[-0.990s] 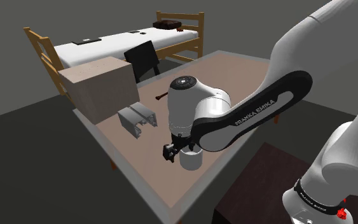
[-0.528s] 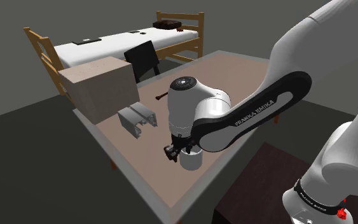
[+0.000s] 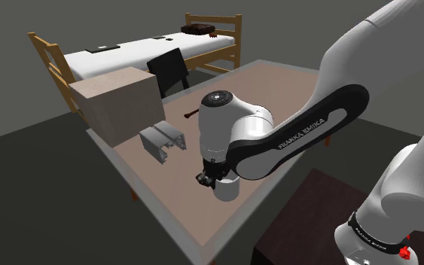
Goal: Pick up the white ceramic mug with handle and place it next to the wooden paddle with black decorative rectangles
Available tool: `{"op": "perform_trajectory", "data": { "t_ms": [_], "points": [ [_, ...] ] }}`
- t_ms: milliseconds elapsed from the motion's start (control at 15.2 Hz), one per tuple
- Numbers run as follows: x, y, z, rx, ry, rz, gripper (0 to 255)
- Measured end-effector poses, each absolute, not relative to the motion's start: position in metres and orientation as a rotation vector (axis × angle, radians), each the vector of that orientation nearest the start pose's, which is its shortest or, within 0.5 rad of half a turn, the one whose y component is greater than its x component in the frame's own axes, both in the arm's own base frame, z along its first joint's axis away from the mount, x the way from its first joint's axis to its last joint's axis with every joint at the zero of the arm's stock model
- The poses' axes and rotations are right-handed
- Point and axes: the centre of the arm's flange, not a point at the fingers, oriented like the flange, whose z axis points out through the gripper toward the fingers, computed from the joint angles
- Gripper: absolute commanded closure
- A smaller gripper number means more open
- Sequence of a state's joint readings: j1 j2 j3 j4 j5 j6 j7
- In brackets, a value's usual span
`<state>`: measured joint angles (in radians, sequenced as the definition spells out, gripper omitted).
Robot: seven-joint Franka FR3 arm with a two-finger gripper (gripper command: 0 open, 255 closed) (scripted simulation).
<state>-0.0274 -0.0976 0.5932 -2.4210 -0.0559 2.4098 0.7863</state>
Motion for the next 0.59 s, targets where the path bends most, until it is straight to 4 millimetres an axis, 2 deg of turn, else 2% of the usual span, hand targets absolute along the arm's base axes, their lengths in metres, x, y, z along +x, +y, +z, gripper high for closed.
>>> {"op": "perform_trajectory", "data": {
  "t_ms": [198,594],
  "points": [
    [0.41,0.259,0.353,-3.154,0.286,-0.177,255],
    [0.41,0.259,0.384,-3.154,0.286,-0.178,255]
  ]
}}
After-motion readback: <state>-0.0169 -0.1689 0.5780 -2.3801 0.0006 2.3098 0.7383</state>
